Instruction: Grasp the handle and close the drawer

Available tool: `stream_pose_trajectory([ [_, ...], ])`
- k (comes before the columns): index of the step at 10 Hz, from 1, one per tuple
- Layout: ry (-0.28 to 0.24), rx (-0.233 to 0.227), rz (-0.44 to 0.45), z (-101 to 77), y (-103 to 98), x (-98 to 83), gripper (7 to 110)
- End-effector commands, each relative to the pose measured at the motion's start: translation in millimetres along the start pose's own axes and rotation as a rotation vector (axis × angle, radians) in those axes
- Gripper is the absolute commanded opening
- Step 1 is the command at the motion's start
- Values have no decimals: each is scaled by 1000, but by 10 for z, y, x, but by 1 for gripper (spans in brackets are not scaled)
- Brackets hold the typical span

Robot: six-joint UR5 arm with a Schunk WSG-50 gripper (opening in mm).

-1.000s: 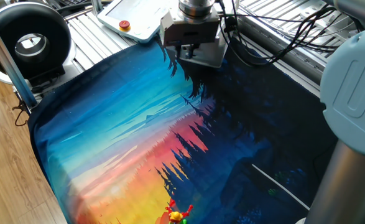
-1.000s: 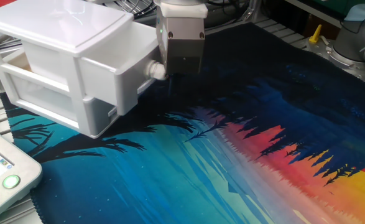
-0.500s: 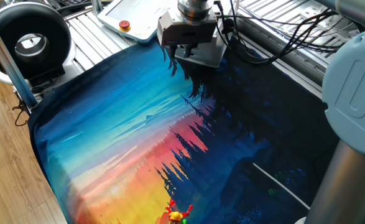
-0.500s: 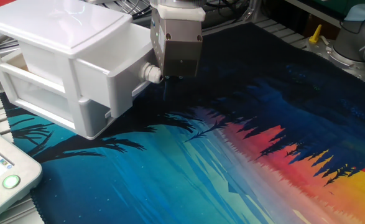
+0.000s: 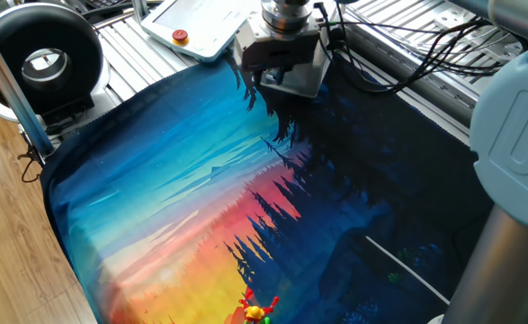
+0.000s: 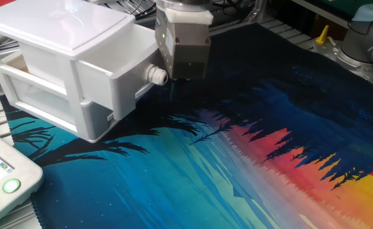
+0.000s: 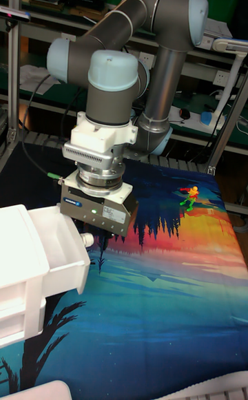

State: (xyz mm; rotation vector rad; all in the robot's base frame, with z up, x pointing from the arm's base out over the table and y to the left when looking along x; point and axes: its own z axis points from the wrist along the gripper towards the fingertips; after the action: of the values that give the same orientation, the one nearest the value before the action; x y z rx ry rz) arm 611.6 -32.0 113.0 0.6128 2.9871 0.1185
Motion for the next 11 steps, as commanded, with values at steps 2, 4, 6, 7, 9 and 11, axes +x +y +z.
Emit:
stream_pose_trajectory([
  [2, 64, 3, 138, -75, 19, 181, 44],
  [4, 71, -6, 206, -114, 81, 186, 44],
  [6, 47, 12, 267, -106, 154, 2, 44],
  [7, 10, 19, 288, -66, 179, -117, 44],
  [9, -57, 28, 293, 22, 195, -321, 44],
  [11, -62, 22, 293, 76, 219, -346, 44],
])
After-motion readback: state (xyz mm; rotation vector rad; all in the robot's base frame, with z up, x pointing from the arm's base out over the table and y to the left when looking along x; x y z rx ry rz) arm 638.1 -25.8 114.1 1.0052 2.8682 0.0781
